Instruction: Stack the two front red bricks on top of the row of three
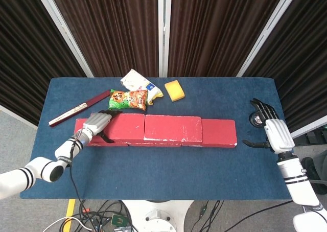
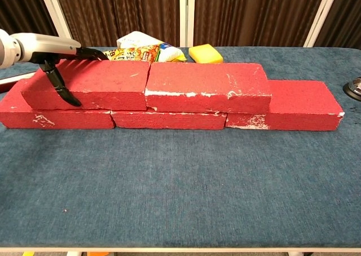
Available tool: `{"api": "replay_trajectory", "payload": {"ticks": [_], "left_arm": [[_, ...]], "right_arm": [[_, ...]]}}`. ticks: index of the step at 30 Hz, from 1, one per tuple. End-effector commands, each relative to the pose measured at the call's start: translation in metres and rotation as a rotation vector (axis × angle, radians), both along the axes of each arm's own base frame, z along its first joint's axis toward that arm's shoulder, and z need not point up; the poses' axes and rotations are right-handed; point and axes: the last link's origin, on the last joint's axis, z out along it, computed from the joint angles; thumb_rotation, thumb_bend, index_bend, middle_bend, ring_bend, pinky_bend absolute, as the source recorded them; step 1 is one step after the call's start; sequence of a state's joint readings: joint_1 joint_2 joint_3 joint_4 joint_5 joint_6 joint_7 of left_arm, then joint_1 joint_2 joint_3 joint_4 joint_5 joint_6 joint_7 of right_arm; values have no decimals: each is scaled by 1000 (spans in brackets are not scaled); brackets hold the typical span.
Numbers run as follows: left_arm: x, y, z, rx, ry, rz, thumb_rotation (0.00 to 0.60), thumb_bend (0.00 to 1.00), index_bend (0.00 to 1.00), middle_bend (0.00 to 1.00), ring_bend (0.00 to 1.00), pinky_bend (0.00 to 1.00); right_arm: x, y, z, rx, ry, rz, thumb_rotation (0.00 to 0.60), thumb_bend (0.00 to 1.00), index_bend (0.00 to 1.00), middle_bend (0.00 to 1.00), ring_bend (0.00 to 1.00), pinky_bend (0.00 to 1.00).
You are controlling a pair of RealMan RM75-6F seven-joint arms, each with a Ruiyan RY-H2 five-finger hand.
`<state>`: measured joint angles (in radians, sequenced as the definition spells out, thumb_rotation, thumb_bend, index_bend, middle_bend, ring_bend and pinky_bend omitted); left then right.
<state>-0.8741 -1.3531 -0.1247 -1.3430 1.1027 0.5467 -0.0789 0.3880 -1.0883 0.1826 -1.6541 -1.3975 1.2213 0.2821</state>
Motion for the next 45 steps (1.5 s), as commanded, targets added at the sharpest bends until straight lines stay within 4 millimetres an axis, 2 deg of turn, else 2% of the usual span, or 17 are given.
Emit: {"api": "replay_trajectory", "payload": {"ticks": [1, 18, 24, 32, 45], "left_arm": [[1, 0, 0, 0, 2, -7, 600, 149, 7, 198, 73, 146], [-1, -1, -4, -7, 7, -1, 600, 136, 7, 182, 57, 145], [-1, -1, -4, -10, 4, 1, 600, 97, 7, 136, 14, 144], [-1, -1, -3, -14, 1, 7, 600, 26, 7, 10, 0, 95], [1, -1, -1, -22, -8, 16, 600, 0, 6, 0, 0, 55]], "right_arm": [[0, 0, 0, 0, 0, 0, 600, 0, 0, 0, 0, 0], [-1, 0, -1, 5, -2, -1, 600, 0, 0, 0, 0, 0], [-3, 0, -1, 8, -2, -6, 600, 0, 0, 0, 0, 0], [-3, 0, -1, 6, -5, -8, 600, 0, 0, 0, 0, 0], [-4, 0, -2, 4, -11, -8, 600, 0, 0, 0, 0, 0]]}}
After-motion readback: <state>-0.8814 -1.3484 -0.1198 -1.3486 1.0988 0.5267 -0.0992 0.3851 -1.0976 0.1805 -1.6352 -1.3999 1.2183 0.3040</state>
